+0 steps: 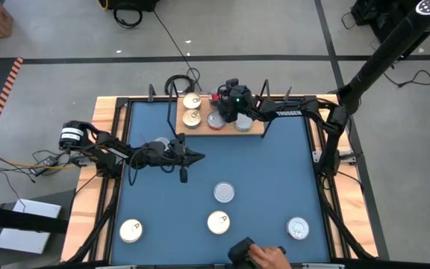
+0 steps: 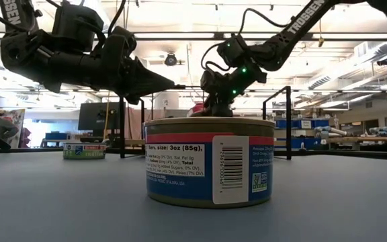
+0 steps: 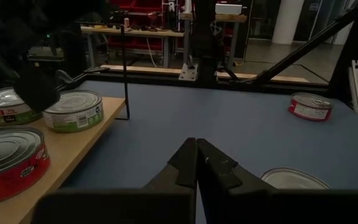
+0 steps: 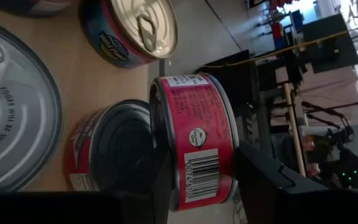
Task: Stack canned seafood by type on shelf
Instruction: Stack the top red tuna can on top red tuna can on the shelf
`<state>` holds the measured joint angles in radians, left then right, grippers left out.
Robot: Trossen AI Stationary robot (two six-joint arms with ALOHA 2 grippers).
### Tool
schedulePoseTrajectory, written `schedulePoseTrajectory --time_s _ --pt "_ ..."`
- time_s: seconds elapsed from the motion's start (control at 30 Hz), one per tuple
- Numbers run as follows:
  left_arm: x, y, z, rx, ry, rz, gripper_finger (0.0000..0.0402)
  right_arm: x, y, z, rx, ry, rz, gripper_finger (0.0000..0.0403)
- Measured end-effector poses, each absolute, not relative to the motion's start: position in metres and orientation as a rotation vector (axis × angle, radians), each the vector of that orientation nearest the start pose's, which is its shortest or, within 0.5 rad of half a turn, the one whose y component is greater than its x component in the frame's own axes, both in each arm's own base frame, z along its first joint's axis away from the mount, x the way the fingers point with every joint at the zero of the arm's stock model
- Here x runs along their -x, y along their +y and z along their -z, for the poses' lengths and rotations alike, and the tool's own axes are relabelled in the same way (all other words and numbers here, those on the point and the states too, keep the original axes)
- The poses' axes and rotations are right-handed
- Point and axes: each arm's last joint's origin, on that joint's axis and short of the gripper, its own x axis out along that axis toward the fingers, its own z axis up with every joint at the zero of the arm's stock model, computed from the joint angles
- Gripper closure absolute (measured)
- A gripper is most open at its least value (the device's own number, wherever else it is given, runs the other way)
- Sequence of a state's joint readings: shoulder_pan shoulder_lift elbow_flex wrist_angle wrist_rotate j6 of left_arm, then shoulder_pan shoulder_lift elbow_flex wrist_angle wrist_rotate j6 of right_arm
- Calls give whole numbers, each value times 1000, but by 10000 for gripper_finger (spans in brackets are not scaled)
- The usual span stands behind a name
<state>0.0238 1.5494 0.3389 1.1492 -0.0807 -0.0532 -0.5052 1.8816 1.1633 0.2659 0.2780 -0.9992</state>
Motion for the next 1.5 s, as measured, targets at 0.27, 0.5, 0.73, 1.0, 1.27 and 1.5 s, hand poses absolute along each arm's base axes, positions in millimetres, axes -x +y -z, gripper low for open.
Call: schedulePoseTrajectory --time_s 0.27,0.5,0.73,1.0,1.27,1.5 --pt "-253 8 -152 51 70 -106 390 -355 -208 -195 871 806 464 243" --pt "-253 8 -152 51 75 -106 390 -353 -207 -189 862 859 427 192" --pt "-253 8 -152 51 76 -106 390 -351 -206 -187 846 903 439 154" --pt "-253 8 -152 53 77 -105 390 -350 -206 -186 845 923 459 141" --pt "-253 8 -152 54 77 -105 390 -348 -206 -188 852 939 468 142" --pt "-253 8 -151 55 77 -104 390 -351 -207 -195 832 935 461 144"
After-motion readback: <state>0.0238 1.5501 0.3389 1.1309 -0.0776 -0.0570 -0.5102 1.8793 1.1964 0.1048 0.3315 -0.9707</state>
